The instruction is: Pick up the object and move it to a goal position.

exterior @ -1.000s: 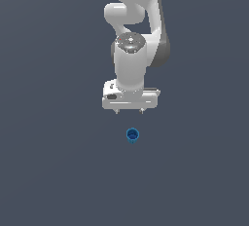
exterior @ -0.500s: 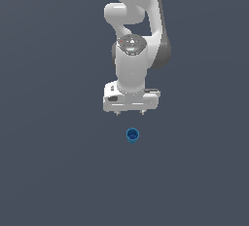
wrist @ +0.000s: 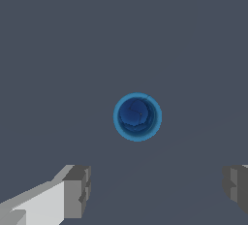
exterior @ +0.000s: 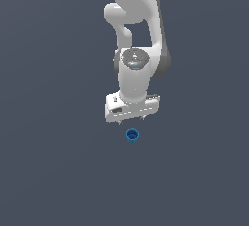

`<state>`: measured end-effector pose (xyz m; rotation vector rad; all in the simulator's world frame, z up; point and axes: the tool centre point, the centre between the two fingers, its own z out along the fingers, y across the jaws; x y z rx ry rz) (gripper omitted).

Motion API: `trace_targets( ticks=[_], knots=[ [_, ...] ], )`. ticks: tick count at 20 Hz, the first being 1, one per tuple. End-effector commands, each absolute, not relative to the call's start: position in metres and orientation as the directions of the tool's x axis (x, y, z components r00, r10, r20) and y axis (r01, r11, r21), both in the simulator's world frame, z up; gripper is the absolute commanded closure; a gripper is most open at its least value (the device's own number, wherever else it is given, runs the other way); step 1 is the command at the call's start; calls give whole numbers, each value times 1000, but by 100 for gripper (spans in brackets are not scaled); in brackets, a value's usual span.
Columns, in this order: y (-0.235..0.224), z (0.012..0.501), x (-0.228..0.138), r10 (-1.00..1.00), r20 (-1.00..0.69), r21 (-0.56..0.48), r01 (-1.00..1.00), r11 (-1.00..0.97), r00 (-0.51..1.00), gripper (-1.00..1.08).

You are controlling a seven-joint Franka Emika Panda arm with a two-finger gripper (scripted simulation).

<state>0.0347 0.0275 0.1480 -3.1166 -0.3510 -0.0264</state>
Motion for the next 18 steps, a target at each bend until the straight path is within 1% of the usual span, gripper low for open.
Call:
trace_targets(
  ticks=[1, 9, 18],
  knots=[
    [29, 137, 40, 287, 13, 0, 287, -958, 958, -92],
    [35, 106, 55, 464, 3, 2, 464, -886, 886, -92],
    [38, 91, 61, 543, 0, 0, 543, -839, 839, -92]
  ],
)
